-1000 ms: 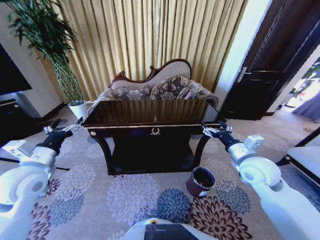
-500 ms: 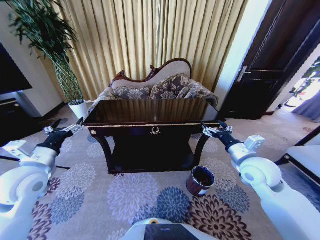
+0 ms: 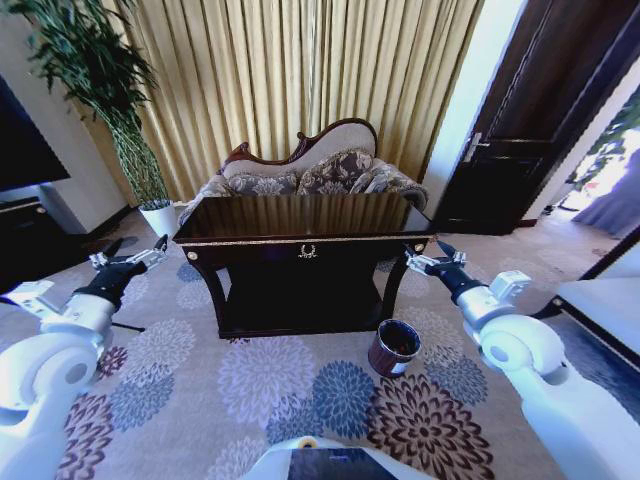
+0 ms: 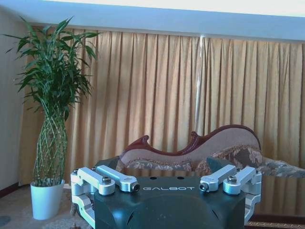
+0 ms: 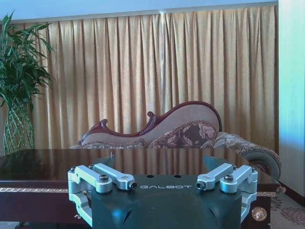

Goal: Move to the front of the table and place the trash on the table into the trash bin.

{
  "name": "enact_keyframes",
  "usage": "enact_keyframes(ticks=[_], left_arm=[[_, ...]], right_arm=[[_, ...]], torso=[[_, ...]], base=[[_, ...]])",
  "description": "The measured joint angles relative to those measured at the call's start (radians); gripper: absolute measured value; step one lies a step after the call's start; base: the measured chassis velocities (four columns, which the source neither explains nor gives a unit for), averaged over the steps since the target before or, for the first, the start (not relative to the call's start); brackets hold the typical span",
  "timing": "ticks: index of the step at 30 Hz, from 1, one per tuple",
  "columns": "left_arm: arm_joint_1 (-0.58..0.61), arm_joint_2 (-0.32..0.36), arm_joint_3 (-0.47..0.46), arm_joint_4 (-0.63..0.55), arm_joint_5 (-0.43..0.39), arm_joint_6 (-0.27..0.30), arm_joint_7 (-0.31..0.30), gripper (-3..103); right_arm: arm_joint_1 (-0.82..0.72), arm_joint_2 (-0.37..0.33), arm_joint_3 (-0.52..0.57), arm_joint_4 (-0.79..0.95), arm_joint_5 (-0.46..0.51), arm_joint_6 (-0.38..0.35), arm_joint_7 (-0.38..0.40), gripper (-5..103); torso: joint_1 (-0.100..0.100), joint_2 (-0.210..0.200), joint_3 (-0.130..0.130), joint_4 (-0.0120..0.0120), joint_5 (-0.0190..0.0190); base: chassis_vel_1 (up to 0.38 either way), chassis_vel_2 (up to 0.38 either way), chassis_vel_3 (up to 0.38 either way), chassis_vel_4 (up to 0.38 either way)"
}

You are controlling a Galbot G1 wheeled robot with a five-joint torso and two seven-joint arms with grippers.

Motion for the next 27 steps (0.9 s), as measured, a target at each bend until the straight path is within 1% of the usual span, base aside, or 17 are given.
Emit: enact_keyframes(ticks=[7,13,20,24,27], left_arm=[[0.001,-0.002,0.0,-0.003,0.0,0.0,0.0,100],[0.002,-0.001,-0.004,-0.006,0.0,0.0,0.001,100],[0.003,0.0,-0.008,-0.009,-0.001,0.0,0.0,100],[0.005,-0.001,-0.011,-0.012,-0.002,0.0,0.0,100],[0.008,-0.001,-0.014,-0.015,-0.004,0.0,0.0,100]], right_arm=[[-0.004,-0.001,0.005,0.0,0.001,0.0,0.0,100],[-0.009,0.0,0.01,0.001,0.002,0.001,0.0,100],[-0.018,0.002,0.016,0.011,0.002,0.002,0.0,100],[-0.024,0.001,0.025,0.017,0.003,0.003,0.0,100],[-0.027,0.0,0.029,0.019,0.004,0.003,0.0,100]], torso=[[0.0,0.0,0.0,-0.0001,0.0001],[0.0,0.0,0.0,-0.0005,0.0004],[0.0,0.0,0.0,0.0002,0.0],[0.0,0.0,0.0,-0.0004,0.0002],[0.0,0.0,0.0,-0.0004,0.0003]], base=[[0.105,-0.094,-0.104,0.103],[0.139,-0.158,-0.145,0.14],[0.153,-0.132,-0.123,0.16],[0.13,-0.12,-0.138,0.122],[0.133,-0.148,-0.147,0.14]])
